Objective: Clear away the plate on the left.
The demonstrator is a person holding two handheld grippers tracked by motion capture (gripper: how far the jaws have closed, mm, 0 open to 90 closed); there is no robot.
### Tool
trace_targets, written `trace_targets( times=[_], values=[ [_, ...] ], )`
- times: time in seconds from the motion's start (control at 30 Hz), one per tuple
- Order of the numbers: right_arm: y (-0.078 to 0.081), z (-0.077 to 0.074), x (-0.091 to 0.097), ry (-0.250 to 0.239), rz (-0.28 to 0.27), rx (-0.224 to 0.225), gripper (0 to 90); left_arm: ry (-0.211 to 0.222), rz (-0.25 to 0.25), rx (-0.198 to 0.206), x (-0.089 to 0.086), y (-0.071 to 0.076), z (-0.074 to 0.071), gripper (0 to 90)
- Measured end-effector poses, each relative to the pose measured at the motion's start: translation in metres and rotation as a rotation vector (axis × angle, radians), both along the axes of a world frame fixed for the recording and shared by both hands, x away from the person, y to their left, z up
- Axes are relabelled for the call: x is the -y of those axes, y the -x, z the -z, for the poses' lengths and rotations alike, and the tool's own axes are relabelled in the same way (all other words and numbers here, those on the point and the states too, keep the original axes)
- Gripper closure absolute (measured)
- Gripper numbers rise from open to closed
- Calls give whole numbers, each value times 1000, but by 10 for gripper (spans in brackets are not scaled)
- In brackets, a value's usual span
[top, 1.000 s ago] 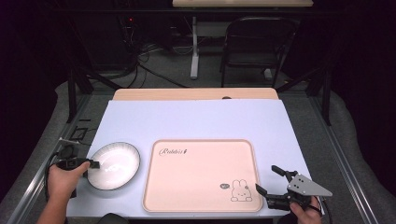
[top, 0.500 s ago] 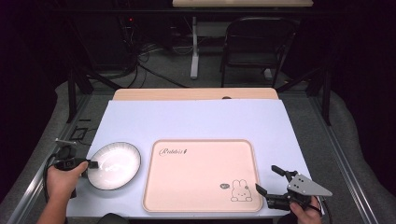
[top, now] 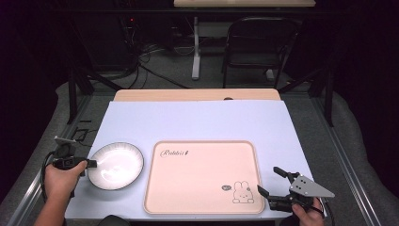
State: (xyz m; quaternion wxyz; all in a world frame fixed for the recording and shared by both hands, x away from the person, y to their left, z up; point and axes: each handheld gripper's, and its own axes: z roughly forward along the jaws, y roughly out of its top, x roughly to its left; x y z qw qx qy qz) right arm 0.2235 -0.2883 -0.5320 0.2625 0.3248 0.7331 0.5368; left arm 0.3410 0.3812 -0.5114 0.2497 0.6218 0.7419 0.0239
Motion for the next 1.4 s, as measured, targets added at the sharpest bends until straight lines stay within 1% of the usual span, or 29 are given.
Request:
trace_targets(
  times=[0.2,0.23,0.3,0.33,0.4,0.47,0.5,0.63,0.83,0.9,1.1,1.17,1.23,1.4],
  values=[
    [0,0,0,-3,-1,1,141,-6,11,5,2,-1,-8,819],
    [0,0,0,-2,0,0,141,-2,8,12,2,-1,-9,822],
    [0,0,0,-2,0,0,141,1,19,10,2,-1,-12,828],
    [0,0,0,-5,0,1,141,8,12,17,2,-1,-13,832],
    [0,0,0,-4,-1,0,141,18,16,21,2,-1,-14,839],
    [0,0,0,-4,-1,1,141,42,16,28,0,-1,-17,848],
    [0,0,0,-3,-1,1,141,43,23,24,0,-1,-18,852],
    [0,0,0,-1,0,0,142,27,30,23,2,-2,-21,853],
    [0,0,0,-1,0,1,141,19,33,23,4,-3,-23,853],
    [0,0,0,-2,0,1,141,11,42,18,5,-4,-24,854],
    [0,0,0,-1,0,1,141,7,54,30,8,-6,-30,850],
    [0,0,0,-1,0,1,141,-16,75,36,11,-7,-34,849],
    [0,0,0,-1,1,0,141,-30,79,38,14,-8,-36,849],
    [1,0,0,-2,1,1,141,-40,93,43,18,-10,-41,847]
  ],
)
